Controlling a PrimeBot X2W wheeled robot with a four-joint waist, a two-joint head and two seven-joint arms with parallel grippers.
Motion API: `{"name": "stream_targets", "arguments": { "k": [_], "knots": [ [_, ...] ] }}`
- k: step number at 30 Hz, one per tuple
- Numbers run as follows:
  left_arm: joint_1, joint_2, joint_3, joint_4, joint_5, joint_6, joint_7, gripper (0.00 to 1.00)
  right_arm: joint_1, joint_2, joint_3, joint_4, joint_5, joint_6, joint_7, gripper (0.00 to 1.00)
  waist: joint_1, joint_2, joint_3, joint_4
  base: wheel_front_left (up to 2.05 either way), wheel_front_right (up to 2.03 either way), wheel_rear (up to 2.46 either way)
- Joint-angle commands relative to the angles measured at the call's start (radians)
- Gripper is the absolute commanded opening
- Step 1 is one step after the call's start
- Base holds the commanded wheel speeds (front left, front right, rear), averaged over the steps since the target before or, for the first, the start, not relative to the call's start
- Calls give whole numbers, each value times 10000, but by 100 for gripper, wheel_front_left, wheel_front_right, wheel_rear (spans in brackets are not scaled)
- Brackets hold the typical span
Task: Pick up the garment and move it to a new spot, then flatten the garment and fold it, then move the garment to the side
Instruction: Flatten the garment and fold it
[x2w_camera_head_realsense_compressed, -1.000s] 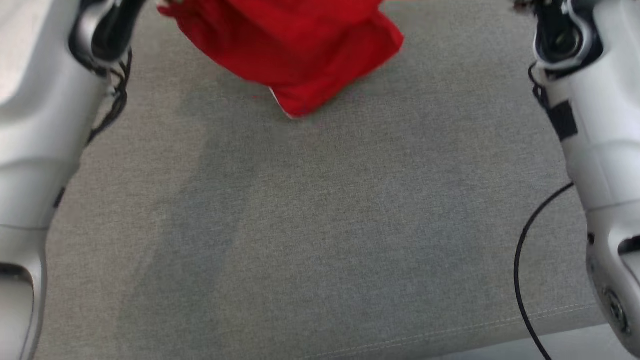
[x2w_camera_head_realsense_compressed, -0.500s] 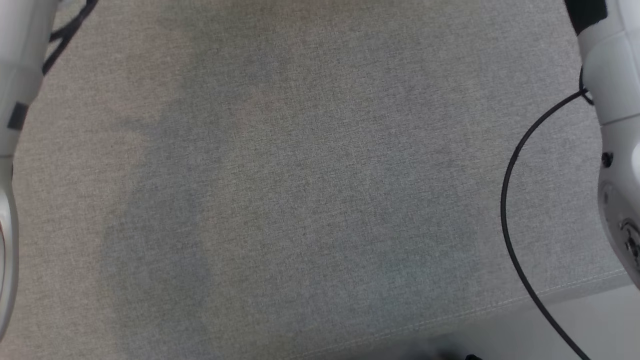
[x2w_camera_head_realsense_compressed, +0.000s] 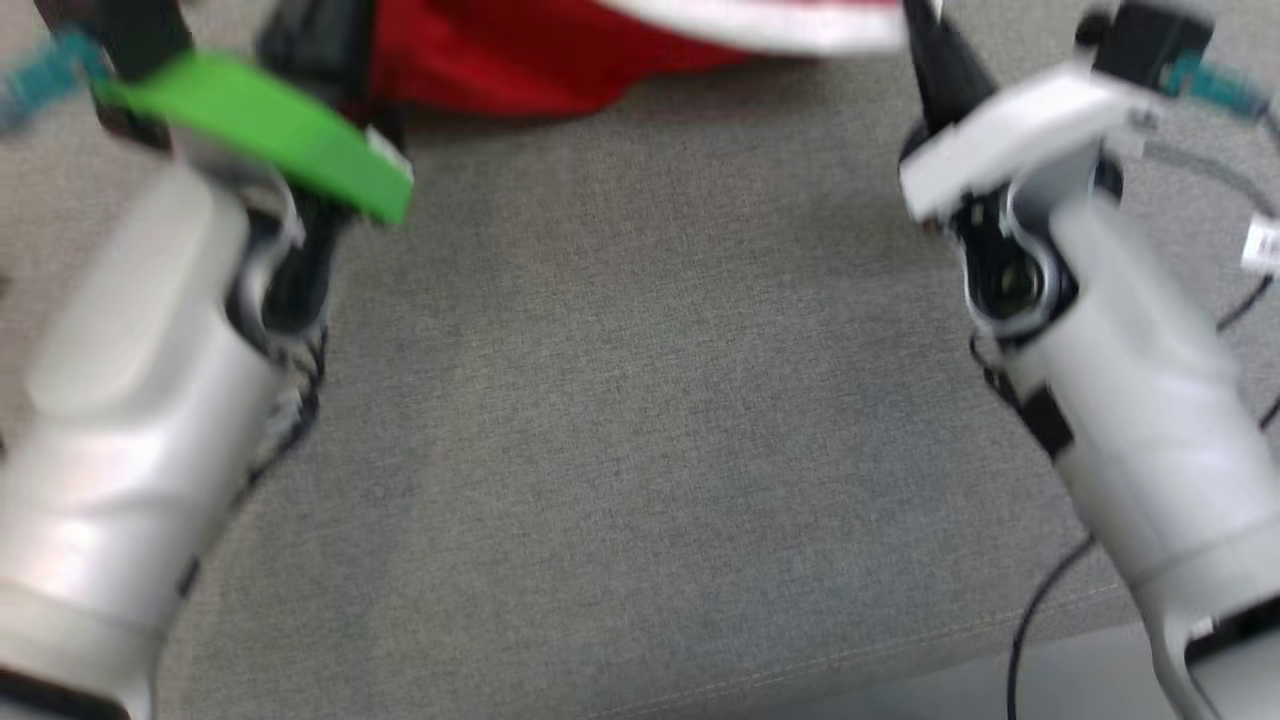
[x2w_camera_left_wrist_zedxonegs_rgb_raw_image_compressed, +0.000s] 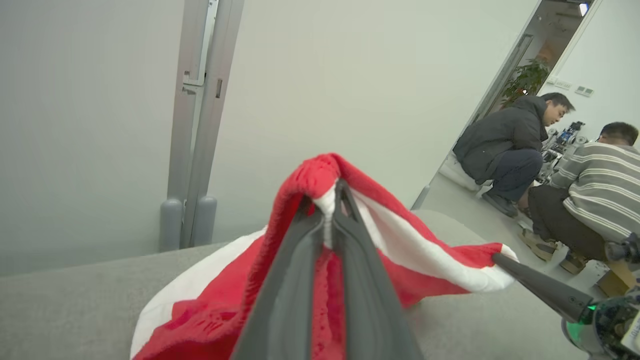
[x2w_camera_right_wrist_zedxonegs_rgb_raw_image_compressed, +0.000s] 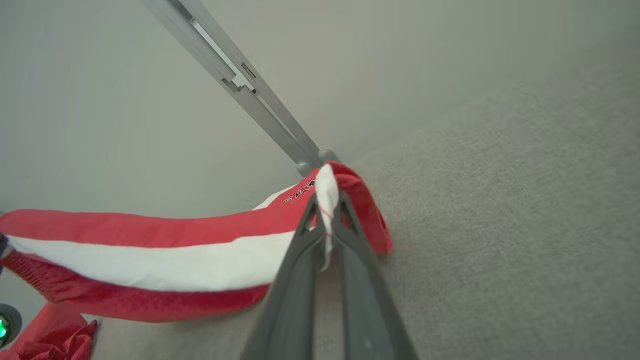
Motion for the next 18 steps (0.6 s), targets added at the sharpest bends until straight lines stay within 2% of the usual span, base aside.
{"name": "stream_targets", "arguments": {
  "k": [1,4,9,12,18],
  "knots": [
    [878,-64,256,-292,379,86,2,0,683,-203,136,-348,100,6,-117,0,-1,0,-605,151,0,0,0],
    [2532,-113,796,-1100,1241,278,-2,0,2132,-561,320,-1090,373,6,-165,0,-1,0,-1001,196,0,0,0],
    [5350,-202,1043,-2294,2429,440,-3,0,4417,-1063,313,-2268,649,6,-146,0,-1,0,-1632,218,0,0,0],
    [6754,-237,968,-2776,2835,402,-4,0,5611,-1271,122,-2896,741,6,-62,0,-1,0,-1955,245,0,0,0],
    [8580,-311,659,-3169,3626,335,-3,0,7907,-1376,-567,-4069,723,6,170,0,-1,0,-2570,486,0,0,0]
  ]
}}
